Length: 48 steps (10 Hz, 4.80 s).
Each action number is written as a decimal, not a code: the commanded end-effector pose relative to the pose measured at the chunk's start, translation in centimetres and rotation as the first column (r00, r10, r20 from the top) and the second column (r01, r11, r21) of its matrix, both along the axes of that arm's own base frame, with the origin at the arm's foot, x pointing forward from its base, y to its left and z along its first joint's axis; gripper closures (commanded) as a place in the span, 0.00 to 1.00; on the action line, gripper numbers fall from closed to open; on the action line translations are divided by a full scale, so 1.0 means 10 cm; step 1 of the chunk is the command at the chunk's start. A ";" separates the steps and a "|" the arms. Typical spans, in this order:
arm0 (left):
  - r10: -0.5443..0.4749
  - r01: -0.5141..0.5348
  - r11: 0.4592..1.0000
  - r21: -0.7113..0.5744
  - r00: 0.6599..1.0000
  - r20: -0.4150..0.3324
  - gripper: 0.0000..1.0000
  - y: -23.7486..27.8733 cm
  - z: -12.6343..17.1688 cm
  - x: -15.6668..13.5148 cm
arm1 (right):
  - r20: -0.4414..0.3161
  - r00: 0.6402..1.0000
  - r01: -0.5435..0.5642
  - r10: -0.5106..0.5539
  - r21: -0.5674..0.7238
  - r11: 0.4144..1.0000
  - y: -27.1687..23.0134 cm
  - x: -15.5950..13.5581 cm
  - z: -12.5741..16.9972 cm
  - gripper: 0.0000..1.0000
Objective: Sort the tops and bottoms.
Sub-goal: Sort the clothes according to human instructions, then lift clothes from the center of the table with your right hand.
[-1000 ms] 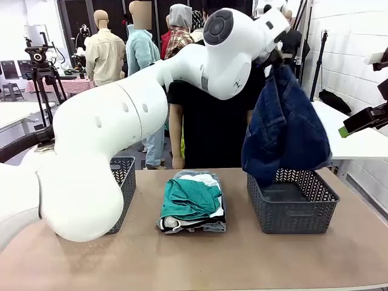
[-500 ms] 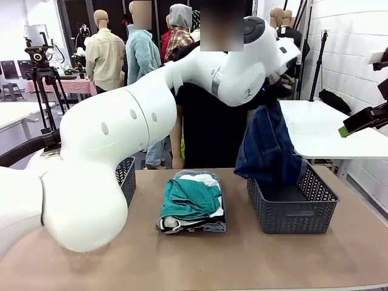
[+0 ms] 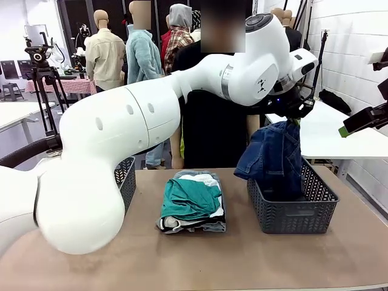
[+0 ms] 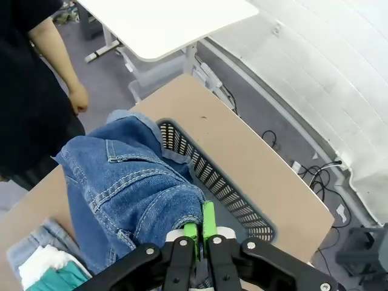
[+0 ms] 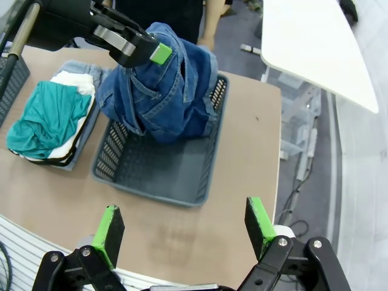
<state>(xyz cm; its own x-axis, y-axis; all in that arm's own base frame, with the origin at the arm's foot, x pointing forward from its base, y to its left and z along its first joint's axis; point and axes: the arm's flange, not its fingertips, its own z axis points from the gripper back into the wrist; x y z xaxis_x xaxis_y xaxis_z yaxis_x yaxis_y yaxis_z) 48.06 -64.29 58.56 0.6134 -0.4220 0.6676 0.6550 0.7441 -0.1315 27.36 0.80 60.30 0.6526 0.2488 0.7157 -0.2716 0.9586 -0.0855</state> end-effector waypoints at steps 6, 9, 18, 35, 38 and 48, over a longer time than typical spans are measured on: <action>0.075 -0.074 0.997 0.010 0.971 -0.226 1.00 0.02 -0.87 0.24 | 0.002 1.000 -0.004 0.004 -0.003 1.000 0.01 0.01 0.00 0.00; 0.067 -0.070 0.998 0.002 0.947 -0.314 1.00 -0.09 -1.58 0.40 | 0.002 1.000 -0.004 0.004 -0.003 1.000 0.01 0.01 0.00 0.00; 0.078 -0.047 0.995 0.084 0.906 -0.416 0.81 -0.27 -1.48 0.32 | 0.002 1.000 -0.004 0.004 -0.003 1.000 0.01 0.01 0.00 0.00; 0.080 -0.051 0.995 0.084 0.912 -0.401 0.00 -0.06 -1.33 0.23 | 0.002 1.000 -0.004 0.004 -0.003 1.000 0.01 0.01 0.00 0.00; 0.242 -0.132 0.927 0.351 0.926 -0.291 0.00 0.53 -0.74 -0.21 | 0.002 1.000 -0.004 0.004 -0.003 1.000 0.01 0.01 0.00 0.00; 0.404 -0.107 0.827 0.552 0.796 -0.451 0.00 1.00 0.40 -0.75 | 0.002 1.000 -0.004 0.004 -0.003 1.000 0.01 0.01 0.00 0.00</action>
<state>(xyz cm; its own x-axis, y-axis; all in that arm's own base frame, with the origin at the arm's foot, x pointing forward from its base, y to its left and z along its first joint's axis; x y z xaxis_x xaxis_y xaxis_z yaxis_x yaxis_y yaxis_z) 40.56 -54.39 62.51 0.9483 -0.3133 -0.0506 0.3138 0.9495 0.0031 27.32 0.78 60.34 0.6516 0.2485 0.7167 -0.2714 0.9586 -0.0856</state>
